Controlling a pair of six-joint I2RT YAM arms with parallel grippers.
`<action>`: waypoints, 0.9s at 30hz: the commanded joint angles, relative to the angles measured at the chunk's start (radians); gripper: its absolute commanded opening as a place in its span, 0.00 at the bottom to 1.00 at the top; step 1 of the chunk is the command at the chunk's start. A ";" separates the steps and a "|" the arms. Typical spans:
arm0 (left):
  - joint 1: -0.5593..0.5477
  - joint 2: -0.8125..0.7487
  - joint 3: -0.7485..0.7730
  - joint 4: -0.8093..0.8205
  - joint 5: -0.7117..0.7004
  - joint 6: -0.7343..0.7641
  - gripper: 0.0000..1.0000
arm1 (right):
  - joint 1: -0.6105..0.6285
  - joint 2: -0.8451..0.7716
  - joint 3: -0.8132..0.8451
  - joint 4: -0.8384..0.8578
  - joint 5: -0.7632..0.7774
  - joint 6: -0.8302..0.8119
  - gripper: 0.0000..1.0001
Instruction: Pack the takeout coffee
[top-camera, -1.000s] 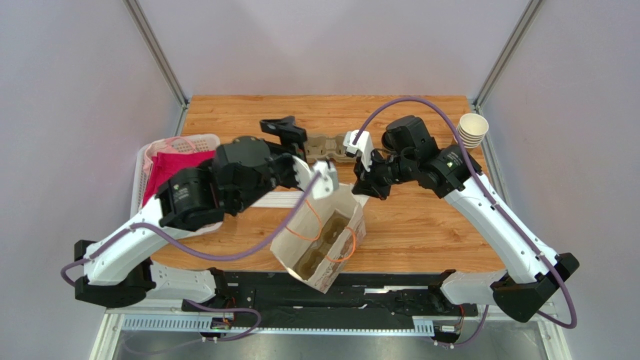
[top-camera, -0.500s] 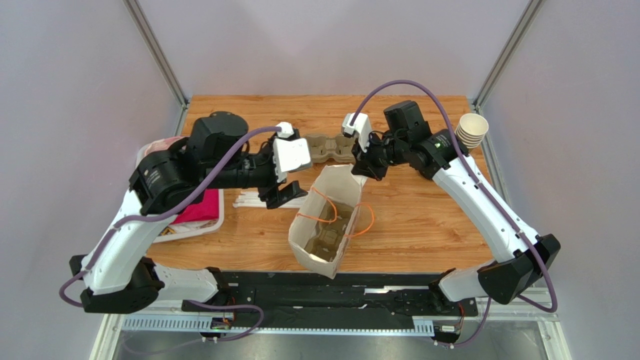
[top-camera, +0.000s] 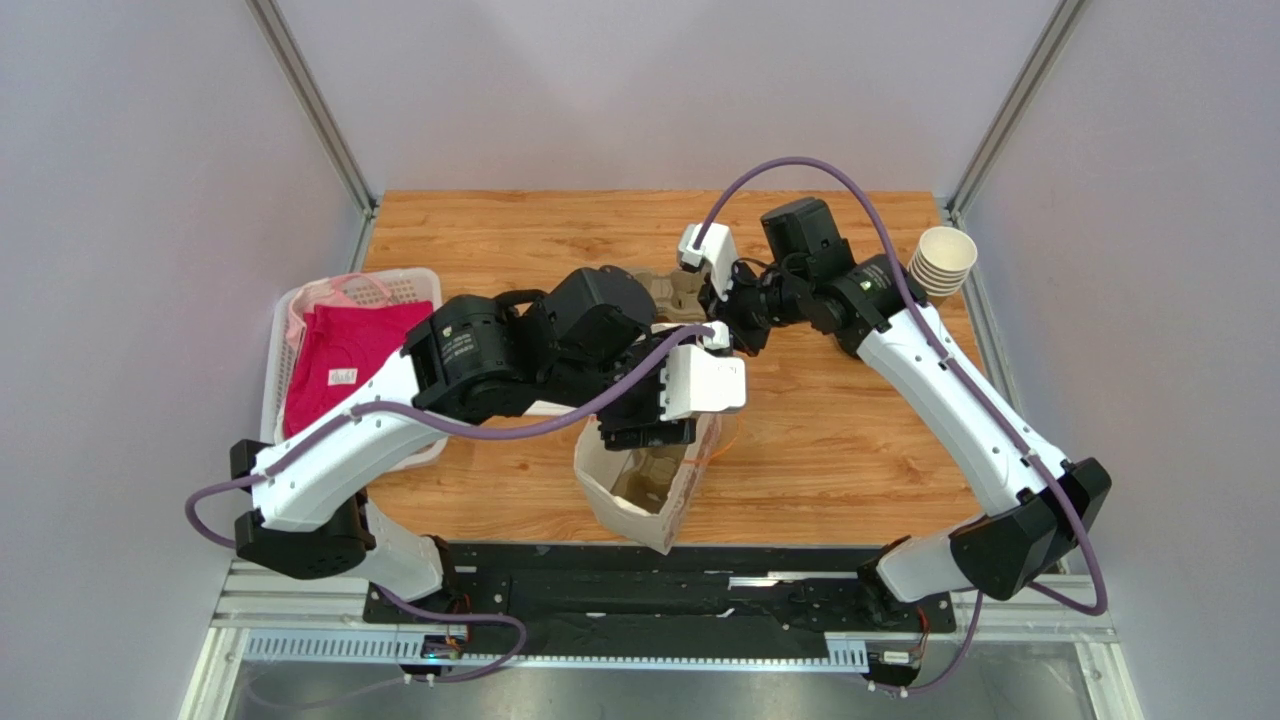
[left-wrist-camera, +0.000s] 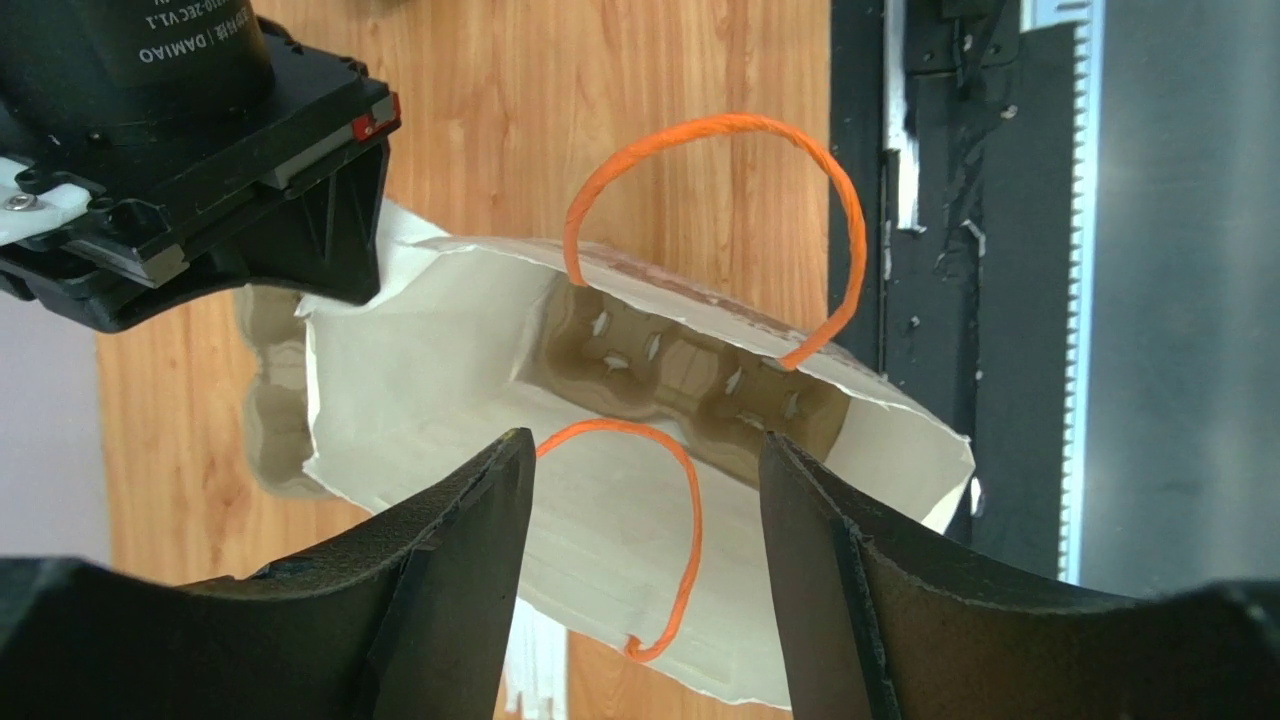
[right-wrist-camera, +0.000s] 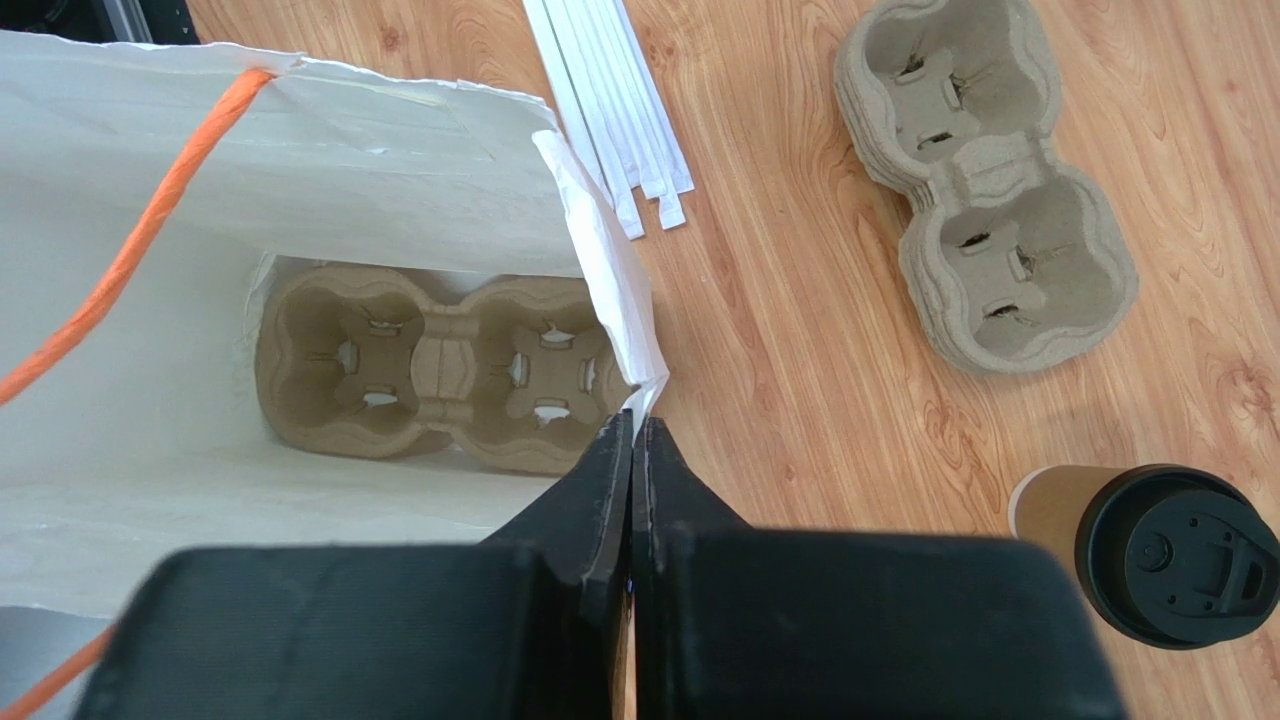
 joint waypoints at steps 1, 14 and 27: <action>-0.006 0.033 -0.002 -0.026 -0.128 0.049 0.61 | -0.017 0.002 0.032 0.053 -0.010 -0.022 0.00; -0.004 0.041 -0.017 -0.073 -0.115 0.058 0.55 | -0.026 0.002 0.023 0.053 -0.024 -0.031 0.00; -0.007 0.044 0.127 -0.032 -0.099 0.003 0.60 | -0.029 -0.004 0.020 0.053 -0.033 -0.028 0.00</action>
